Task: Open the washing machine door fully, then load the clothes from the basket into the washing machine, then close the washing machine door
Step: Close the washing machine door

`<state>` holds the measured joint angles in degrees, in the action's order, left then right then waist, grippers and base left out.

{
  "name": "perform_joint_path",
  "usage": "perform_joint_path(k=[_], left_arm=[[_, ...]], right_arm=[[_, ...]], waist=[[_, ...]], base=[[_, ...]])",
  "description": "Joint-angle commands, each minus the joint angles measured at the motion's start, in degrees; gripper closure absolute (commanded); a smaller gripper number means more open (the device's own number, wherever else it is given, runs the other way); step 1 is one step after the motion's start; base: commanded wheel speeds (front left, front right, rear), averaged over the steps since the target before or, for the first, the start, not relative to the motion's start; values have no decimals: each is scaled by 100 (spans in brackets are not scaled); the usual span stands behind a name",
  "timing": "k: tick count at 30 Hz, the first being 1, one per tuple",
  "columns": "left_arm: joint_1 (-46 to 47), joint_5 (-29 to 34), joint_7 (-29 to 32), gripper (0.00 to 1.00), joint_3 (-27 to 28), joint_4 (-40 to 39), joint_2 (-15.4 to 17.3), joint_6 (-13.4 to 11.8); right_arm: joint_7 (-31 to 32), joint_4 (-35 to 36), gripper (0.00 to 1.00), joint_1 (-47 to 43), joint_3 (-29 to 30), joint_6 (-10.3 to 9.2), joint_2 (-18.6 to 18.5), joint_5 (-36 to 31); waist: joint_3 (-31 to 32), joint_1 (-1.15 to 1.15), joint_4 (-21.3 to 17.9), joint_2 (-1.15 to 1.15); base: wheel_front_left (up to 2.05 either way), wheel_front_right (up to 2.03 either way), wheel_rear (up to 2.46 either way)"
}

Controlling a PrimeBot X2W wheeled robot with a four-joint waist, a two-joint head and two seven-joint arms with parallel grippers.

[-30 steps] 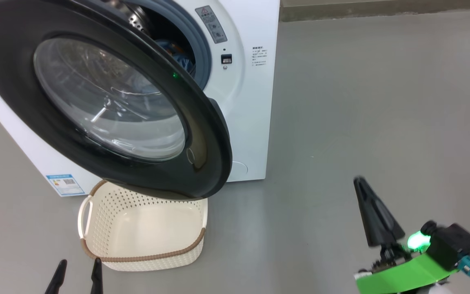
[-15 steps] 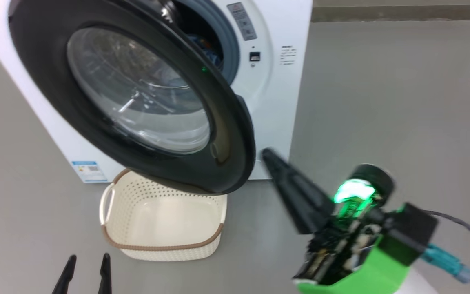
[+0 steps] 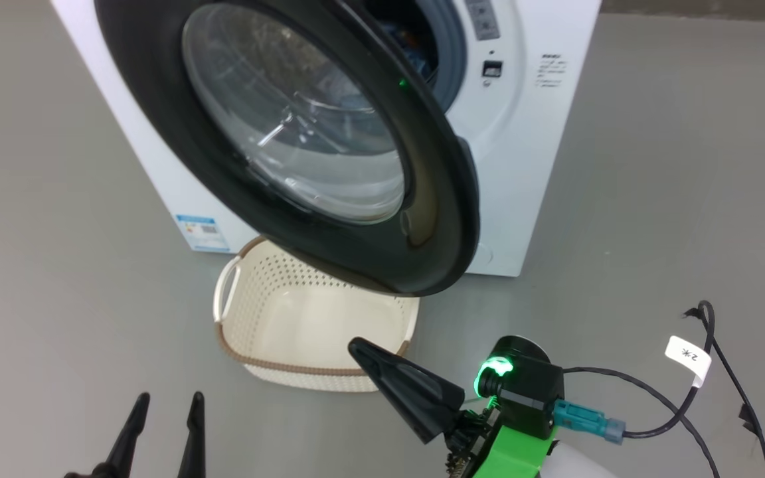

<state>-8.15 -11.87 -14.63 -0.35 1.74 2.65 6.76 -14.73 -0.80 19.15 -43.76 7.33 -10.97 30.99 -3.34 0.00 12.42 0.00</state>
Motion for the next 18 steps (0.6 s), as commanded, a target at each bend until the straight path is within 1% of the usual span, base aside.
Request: perform_joint_path(k=[1,9,14,18], left_arm=[[316,-64,-37,0,126,-152,23,-11],[593,-230,-37,0,-76,-214,23,-34],[815,-376,-37,0,-222,-267,23,-84],[991,-467,-37,0,-342,-287,23,-117]], right_arm=[[-27,-18,100,141,-54,16,52,57],[-27,-402,100,259,174,16,-26,-54],[-27,-649,100,445,531,16,-49,-157],[-27,-772,100,631,700,16,-96,-259]], waist=[[-218,0,225,0],[-687,0,478,0],[-1060,0,603,0],[-1331,0,675,0]], base=[[0,0,0],[0,0,0],[0,0,0],[0,0,0]])
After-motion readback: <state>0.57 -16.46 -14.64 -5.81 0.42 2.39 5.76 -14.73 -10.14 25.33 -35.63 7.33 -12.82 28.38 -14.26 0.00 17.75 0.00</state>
